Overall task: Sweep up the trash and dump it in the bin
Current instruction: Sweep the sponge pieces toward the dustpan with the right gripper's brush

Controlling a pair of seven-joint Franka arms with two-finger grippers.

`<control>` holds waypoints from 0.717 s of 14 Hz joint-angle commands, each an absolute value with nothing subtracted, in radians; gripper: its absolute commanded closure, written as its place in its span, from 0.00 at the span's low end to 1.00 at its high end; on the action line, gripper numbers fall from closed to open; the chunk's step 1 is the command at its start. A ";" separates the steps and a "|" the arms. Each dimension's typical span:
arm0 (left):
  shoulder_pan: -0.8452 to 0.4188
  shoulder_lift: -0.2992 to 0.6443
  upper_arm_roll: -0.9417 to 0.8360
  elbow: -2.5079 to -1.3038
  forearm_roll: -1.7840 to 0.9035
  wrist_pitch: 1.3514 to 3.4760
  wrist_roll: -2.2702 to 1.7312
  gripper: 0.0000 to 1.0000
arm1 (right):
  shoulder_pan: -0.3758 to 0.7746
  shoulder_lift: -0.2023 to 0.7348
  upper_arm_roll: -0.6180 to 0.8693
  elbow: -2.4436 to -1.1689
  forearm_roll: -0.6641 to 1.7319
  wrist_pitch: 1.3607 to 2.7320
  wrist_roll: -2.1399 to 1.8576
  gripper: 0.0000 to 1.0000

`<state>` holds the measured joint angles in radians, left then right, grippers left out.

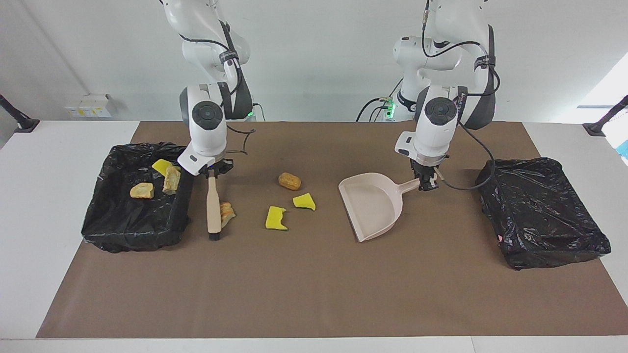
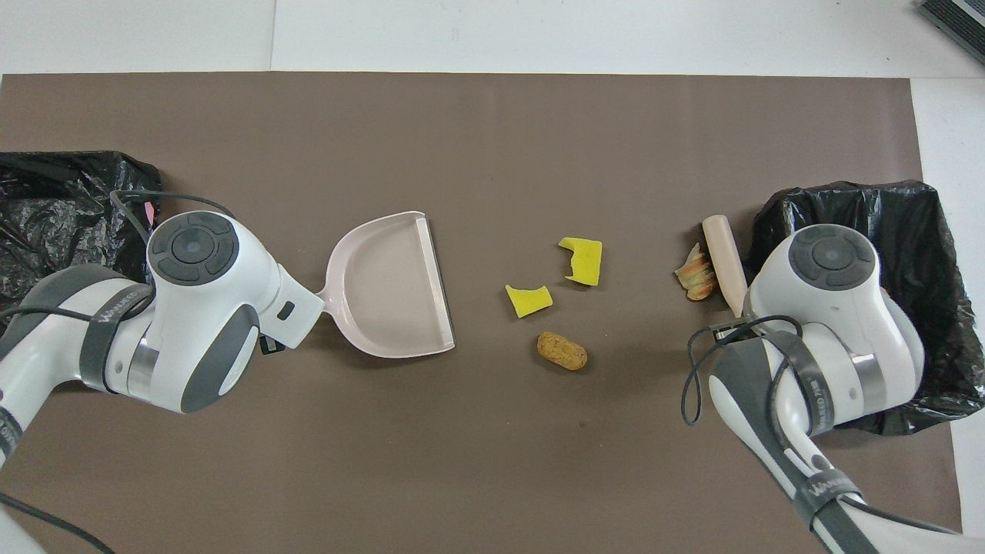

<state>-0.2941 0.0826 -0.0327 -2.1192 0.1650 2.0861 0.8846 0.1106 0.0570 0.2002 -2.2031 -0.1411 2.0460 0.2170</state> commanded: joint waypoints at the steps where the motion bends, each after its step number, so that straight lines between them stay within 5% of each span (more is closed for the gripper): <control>1: -0.308 0.031 -0.031 -2.178 0.169 2.106 0.807 1.00 | 0.188 0.096 0.201 -2.183 -0.068 2.114 0.305 1.00; 5: -0.350 0.015 -0.031 -2.195 0.117 2.097 0.784 1.00 | 0.316 0.244 0.201 -2.028 0.003 2.137 0.489 1.00; 10: -0.423 0.006 -0.032 -2.197 0.104 2.086 0.752 1.00 | 0.380 0.281 0.238 -1.964 0.119 2.148 0.376 1.00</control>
